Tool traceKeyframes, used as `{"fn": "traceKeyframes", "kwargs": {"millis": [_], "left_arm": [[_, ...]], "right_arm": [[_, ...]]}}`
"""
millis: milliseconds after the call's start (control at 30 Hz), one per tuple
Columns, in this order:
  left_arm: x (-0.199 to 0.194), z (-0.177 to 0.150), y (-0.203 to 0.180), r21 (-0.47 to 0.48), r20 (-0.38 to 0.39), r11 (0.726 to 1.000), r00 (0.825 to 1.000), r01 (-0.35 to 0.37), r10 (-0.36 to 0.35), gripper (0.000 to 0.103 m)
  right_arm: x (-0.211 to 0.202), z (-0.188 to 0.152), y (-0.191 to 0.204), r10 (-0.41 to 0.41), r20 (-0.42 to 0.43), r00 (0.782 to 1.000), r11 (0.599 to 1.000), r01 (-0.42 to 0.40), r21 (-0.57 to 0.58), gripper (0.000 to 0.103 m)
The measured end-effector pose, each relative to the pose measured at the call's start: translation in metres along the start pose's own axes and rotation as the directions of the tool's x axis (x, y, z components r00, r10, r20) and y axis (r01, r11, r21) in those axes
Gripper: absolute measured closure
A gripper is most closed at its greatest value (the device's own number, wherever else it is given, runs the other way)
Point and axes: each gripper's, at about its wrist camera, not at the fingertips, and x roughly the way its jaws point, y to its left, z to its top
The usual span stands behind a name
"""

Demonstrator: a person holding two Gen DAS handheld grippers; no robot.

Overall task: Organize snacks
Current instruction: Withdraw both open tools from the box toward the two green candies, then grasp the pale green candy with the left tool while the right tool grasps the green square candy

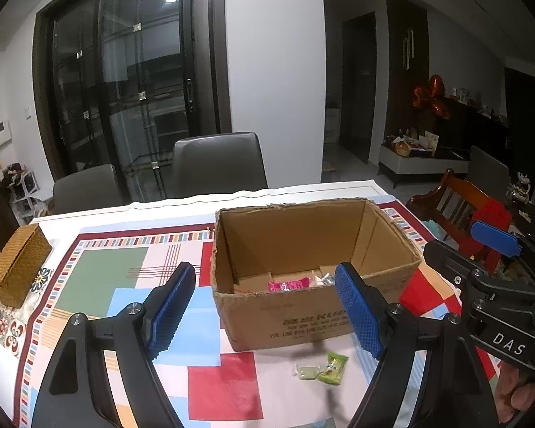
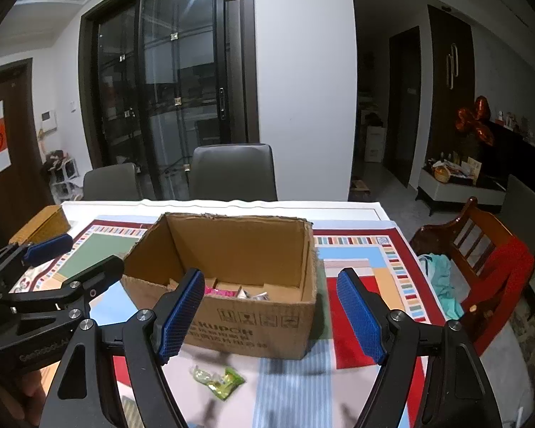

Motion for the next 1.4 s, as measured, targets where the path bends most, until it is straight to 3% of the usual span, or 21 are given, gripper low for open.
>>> {"fn": "traceKeyframes", "kwargs": {"millis": [567,1400], "left_arm": [[-0.003,-0.027,-0.012,0.002,-0.026,1.0,1.0,0.013,-0.013,0.023],[0.049,-0.078,-0.023,0.001,-0.15,0.999,0.988,0.035,-0.034,0.023]], "right_arm": [[-0.003,-0.03,-0.01,-0.019,-0.042,0.999,1.0,0.02,0.013,0.025],[0.035,-0.087,-0.022,-0.028,-0.169,0.985,0.998,0.035,0.042,0.025]]}}
